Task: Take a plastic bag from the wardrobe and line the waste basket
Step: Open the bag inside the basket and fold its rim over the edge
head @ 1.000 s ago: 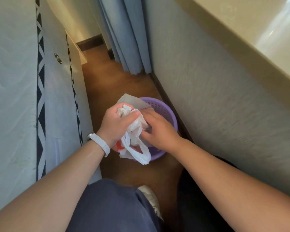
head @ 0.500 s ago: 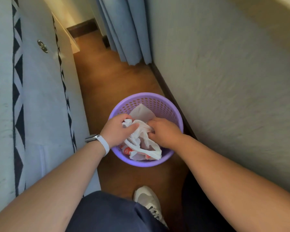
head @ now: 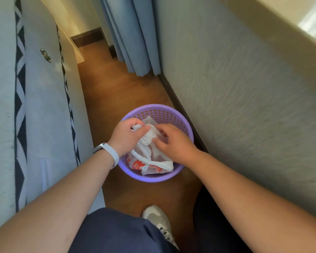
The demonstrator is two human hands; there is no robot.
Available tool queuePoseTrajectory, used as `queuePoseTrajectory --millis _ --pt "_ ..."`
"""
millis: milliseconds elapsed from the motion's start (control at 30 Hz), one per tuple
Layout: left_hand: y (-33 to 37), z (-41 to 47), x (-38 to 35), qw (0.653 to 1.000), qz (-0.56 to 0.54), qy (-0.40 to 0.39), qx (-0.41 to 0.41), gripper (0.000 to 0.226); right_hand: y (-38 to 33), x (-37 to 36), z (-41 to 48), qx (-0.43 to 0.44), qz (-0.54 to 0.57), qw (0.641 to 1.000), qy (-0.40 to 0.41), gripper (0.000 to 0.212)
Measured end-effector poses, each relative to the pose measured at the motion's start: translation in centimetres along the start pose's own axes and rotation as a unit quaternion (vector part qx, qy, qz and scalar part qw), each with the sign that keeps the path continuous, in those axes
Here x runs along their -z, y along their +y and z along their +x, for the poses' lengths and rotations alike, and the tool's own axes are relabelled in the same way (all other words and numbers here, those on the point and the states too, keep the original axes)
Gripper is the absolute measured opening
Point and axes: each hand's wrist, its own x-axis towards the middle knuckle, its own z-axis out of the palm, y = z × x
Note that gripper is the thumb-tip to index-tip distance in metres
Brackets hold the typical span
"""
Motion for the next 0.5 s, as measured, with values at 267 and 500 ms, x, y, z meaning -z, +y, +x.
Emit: queuePoseTrajectory --millis 267,500 --pt "0.4 -0.9 0.5 0.999 0.0 -0.041 0.004 0.009 0.1 1.0 0.2 0.003 -0.008 0.996 0.085 0.01" --pt "-0.9 -1.4 0.3 0.988 0.136 -0.068 -0.01 0.019 1.2 3.3 0.7 -0.097 0.031 0.972 0.214 0.013"
